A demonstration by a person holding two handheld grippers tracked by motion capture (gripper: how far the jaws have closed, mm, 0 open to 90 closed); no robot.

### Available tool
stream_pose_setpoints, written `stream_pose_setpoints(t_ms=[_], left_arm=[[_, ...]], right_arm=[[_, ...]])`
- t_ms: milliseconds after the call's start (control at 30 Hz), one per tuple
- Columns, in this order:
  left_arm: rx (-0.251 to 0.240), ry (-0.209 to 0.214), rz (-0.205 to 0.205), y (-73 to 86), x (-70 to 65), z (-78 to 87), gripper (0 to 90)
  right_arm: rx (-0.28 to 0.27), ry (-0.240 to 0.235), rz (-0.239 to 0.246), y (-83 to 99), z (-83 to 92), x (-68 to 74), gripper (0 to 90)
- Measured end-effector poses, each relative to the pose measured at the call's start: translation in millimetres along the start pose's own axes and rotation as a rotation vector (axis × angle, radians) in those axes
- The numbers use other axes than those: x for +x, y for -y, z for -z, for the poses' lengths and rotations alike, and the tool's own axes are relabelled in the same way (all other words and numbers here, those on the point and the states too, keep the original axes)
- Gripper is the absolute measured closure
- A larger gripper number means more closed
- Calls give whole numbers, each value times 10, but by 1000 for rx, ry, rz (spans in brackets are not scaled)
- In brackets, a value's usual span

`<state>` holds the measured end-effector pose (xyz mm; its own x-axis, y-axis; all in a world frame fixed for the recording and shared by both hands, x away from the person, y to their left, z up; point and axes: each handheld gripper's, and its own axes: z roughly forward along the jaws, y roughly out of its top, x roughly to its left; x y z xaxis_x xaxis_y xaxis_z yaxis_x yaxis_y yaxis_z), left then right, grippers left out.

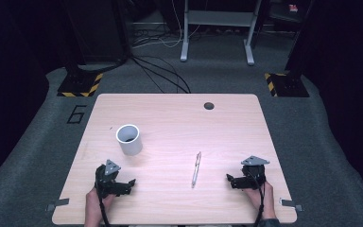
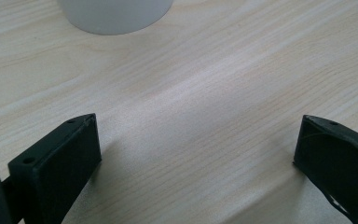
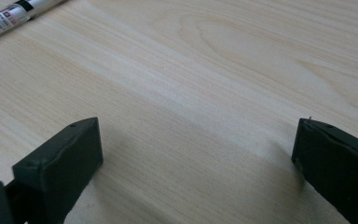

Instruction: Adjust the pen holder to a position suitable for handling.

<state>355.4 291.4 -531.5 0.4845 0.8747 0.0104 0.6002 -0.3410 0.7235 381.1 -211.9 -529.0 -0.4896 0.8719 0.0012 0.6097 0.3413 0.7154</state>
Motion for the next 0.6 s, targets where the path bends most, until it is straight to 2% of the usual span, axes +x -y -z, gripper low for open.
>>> stream_pose_setpoints(t_ms=[233,600], left_arm=[[-3,-3,-1,-1,8,-1,3],[2,-24,25,-4,9,1,2]], right_arm=[[-1,3,10,-6,-9,-6,7],[1,2,3,-11,-11,5,8]])
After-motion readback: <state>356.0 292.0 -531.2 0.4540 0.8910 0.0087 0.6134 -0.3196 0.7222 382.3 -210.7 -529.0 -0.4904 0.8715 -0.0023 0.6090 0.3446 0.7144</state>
